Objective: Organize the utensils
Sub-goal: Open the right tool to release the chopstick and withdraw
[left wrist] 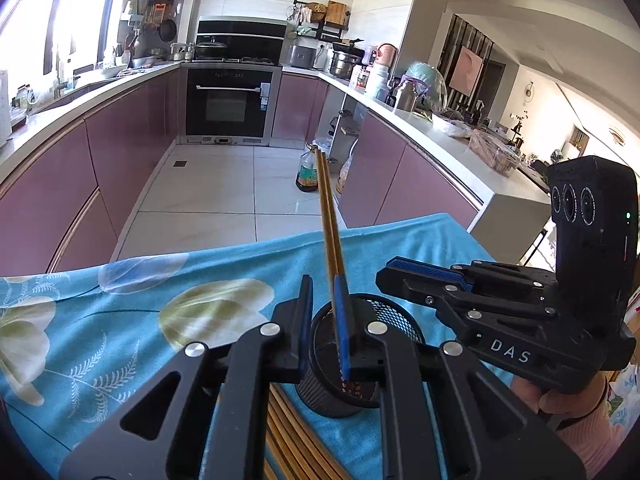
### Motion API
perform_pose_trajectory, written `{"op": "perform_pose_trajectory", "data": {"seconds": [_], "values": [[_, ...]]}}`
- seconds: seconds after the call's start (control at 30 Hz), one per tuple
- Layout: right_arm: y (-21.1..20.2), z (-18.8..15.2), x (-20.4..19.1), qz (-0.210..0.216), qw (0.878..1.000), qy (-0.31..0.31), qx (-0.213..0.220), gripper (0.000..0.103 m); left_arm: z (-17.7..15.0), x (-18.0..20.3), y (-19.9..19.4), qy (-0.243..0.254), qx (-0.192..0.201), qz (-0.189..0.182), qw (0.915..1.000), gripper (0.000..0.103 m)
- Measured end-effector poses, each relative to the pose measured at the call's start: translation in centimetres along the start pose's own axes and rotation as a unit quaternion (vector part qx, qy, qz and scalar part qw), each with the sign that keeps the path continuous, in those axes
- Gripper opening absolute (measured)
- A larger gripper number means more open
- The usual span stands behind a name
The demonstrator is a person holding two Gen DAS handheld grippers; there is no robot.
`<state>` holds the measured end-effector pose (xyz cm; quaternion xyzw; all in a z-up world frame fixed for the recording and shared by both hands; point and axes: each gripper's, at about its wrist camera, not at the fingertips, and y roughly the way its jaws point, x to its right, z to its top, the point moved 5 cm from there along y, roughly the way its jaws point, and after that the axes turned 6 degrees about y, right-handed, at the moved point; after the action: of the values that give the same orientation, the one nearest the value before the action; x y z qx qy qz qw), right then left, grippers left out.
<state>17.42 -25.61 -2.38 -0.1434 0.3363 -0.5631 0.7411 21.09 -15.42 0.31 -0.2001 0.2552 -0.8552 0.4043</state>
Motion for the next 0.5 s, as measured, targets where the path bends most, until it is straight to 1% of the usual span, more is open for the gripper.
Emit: {"op": "perform_pose_trajectory", "data": {"seconds": [0.03, 0.1, 0.13, 0.23, 0.3, 0.33, 0.37, 0.4, 0.5], "values": [[-0.2, 0.0, 0.0, 0.002, 1.000, 0.000, 0.002, 0.012, -0.2, -0.2, -0.3, -0.001, 0.004, 0.004, 1.0000, 0.015], [-0.7, -0.1, 0.1, 0.003, 1.000, 0.000, 0.008, 0.016, -0.6, -0.4, -1.1, -0.001, 0.013, 0.014, 0.9998, 0.023], [-0.9, -0.2, 0.0, 0.004, 1.000, -0.001, 0.010, 0.016, -0.8, -0.6, -1.7, -0.001, 0.021, 0.021, 0.9996, 0.024], [-2.1, -0.6, -0.6, 0.011, 1.000, -0.008, 0.022, 0.022, -1.6, -1.3, -3.7, 0.001, 0.040, 0.042, 0.9983, 0.034], [-3.2, -1.0, -1.2, 0.015, 0.999, -0.020, 0.034, 0.030, -2.3, -1.9, -5.4, 0.005, 0.057, 0.062, 0.9965, 0.046], [-3.7, -1.3, -1.6, 0.018, 0.999, -0.027, 0.039, 0.032, -2.6, -2.2, -6.3, 0.008, 0.064, 0.071, 0.9953, 0.050], [-4.3, -1.7, -2.0, 0.023, 0.998, -0.035, 0.043, 0.036, -3.0, -2.6, -7.0, 0.008, 0.069, 0.082, 0.9942, 0.061], [-4.8, -2.1, -2.4, 0.028, 0.998, -0.045, 0.046, 0.038, -3.3, -2.9, -7.7, 0.008, 0.074, 0.095, 0.9927, 0.065], [-5.8, -3.7, -3.6, 0.039, 0.996, -0.072, 0.046, 0.041, -5.1, -3.9, -9.1, 0.019, 0.074, 0.125, 0.9892, 0.065]]}}
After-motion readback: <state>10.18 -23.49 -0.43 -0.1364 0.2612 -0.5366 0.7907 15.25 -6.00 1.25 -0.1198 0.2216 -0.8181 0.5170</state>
